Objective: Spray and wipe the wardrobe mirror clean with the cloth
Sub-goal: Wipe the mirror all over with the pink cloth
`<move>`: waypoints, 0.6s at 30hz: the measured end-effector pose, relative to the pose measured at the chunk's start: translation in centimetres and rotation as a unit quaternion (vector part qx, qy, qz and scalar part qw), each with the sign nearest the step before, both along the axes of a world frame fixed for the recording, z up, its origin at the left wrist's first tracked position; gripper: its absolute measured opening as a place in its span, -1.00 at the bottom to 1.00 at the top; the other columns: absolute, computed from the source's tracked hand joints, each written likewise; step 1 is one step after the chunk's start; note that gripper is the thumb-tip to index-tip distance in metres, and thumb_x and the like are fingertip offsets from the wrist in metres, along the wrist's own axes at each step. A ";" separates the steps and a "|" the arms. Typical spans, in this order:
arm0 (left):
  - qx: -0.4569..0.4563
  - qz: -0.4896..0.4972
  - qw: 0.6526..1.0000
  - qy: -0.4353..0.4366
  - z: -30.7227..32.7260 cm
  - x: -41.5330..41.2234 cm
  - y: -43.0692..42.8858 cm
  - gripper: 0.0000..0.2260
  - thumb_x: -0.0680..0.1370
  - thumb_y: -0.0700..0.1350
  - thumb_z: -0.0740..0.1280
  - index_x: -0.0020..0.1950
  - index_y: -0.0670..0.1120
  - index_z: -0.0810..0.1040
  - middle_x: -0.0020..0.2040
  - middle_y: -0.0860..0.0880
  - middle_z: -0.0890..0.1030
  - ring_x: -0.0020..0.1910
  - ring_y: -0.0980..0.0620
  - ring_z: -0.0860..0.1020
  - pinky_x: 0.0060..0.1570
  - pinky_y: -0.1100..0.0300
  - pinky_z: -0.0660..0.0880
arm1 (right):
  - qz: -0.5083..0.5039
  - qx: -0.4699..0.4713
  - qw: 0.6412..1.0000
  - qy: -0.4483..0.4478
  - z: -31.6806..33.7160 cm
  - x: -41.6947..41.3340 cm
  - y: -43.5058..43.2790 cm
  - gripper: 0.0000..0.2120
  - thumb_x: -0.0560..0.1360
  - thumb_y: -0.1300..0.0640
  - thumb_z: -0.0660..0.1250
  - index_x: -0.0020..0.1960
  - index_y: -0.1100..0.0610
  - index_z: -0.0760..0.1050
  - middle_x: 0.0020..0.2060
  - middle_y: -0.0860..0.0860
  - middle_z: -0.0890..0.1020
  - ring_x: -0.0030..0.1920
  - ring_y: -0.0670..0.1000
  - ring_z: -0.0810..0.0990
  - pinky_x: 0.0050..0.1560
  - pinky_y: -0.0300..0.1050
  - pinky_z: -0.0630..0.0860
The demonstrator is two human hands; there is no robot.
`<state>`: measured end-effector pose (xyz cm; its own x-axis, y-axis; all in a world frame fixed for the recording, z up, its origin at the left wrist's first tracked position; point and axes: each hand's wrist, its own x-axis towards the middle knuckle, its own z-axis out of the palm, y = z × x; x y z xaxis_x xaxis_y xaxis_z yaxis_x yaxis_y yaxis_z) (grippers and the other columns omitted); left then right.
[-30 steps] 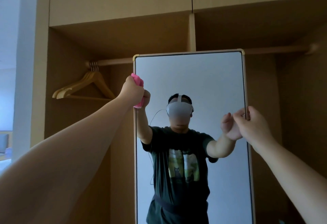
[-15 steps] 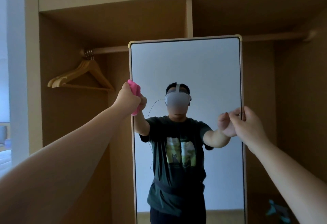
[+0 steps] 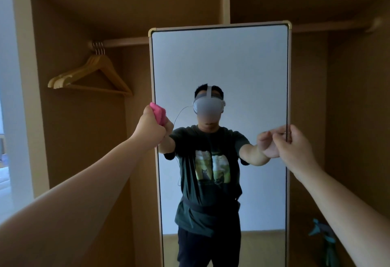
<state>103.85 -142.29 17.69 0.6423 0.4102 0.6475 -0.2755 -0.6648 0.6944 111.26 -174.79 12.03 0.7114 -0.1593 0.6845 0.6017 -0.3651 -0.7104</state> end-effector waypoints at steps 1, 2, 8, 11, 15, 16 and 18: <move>-0.002 0.007 1.000 -0.012 -0.3 0.1 0.1 -0.36 0.34 -0.45 0.29 0.41 -0.23 0.28 -0.29 0.32 0.54 -0.46 0.31 0.55 -0.63 0.12 0.43 | 0.000 0.001 1.000 0.001 -0.2 -0.2 0.1 -0.85 0.59 0.13 0.22 0.05 0.23 0.43 -0.17 0.07 0.57 -0.12 0.05 0.56 -0.16 -0.09 0.47; 0.000 0.006 1.000 -0.008 -0.8 0.1 0.3 -0.38 0.33 -0.45 0.30 0.39 -0.22 0.29 -0.24 0.34 0.52 -0.32 0.32 0.56 -0.54 0.19 0.46 | -0.003 0.001 1.000 0.002 -0.4 -0.3 0.1 -0.85 0.59 0.14 0.22 0.05 0.24 0.43 -0.19 0.07 0.56 -0.14 0.04 0.55 -0.20 -0.12 0.45; 0.015 -0.023 1.000 0.013 -2.4 -0.9 -0.4 -0.46 0.34 -0.37 0.33 -0.14 0.26 0.20 -0.35 -0.15 0.44 -0.10 0.13 0.53 -0.44 0.10 0.50 | -0.010 -0.006 1.000 0.004 -1.6 -0.5 0.0 -0.84 0.60 0.13 0.22 0.08 0.22 0.43 -0.21 0.00 0.53 -0.18 -0.06 0.51 -0.29 -0.23 0.40; 0.028 -0.001 0.999 0.027 -3.1 -1.4 -0.8 -0.44 0.37 -0.36 0.33 -0.15 0.28 0.15 -0.22 0.01 0.46 -0.39 -0.04 0.54 -0.39 0.06 0.53 | -0.016 0.000 1.000 -0.003 -1.8 -0.8 0.4 -0.84 0.61 0.15 0.21 0.09 0.25 0.42 -0.18 0.05 0.54 -0.13 0.03 0.53 -0.22 -0.13 0.41; 0.022 -0.006 1.000 0.006 -4.1 -2.0 -1.7 -0.45 0.42 -0.45 0.29 -0.17 0.21 0.17 -0.25 0.02 0.40 -0.28 -0.02 0.48 -0.36 0.25 0.52 | -0.012 0.002 1.000 -0.005 -2.6 -0.6 0.4 -0.88 0.60 0.14 0.21 0.07 0.17 0.42 -0.18 -0.02 0.54 -0.15 -0.05 0.53 -0.24 -0.19 0.41; 0.016 -0.007 1.000 0.009 -4.5 -2.1 -1.9 -0.46 0.41 -0.49 0.28 -0.19 0.16 0.19 -0.25 0.01 0.39 -0.31 0.03 0.46 -0.45 0.39 0.46 | -0.010 0.001 1.000 -0.004 -2.9 -0.6 0.4 -0.89 0.61 0.14 0.21 0.07 0.16 0.42 -0.18 -0.04 0.54 -0.15 -0.10 0.53 -0.24 -0.21 0.42; 0.005 -0.008 1.000 0.028 -5.0 -2.4 -2.2 -0.51 0.41 -0.54 0.27 -0.17 0.06 0.23 -0.24 -0.03 0.38 -0.33 0.08 0.44 -0.58 0.44 0.40 | -0.010 0.000 1.000 -0.002 -3.5 -0.4 0.3 -0.89 0.61 0.13 0.21 0.09 0.15 0.42 -0.16 -0.03 0.54 -0.15 -0.11 0.52 -0.20 -0.19 0.43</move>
<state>101.45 -144.51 12.69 0.6837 0.3937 0.6145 -0.2468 -0.6677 0.7024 110.83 -174.47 8.51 0.7047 -0.1739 0.6879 0.5976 -0.3772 -0.7076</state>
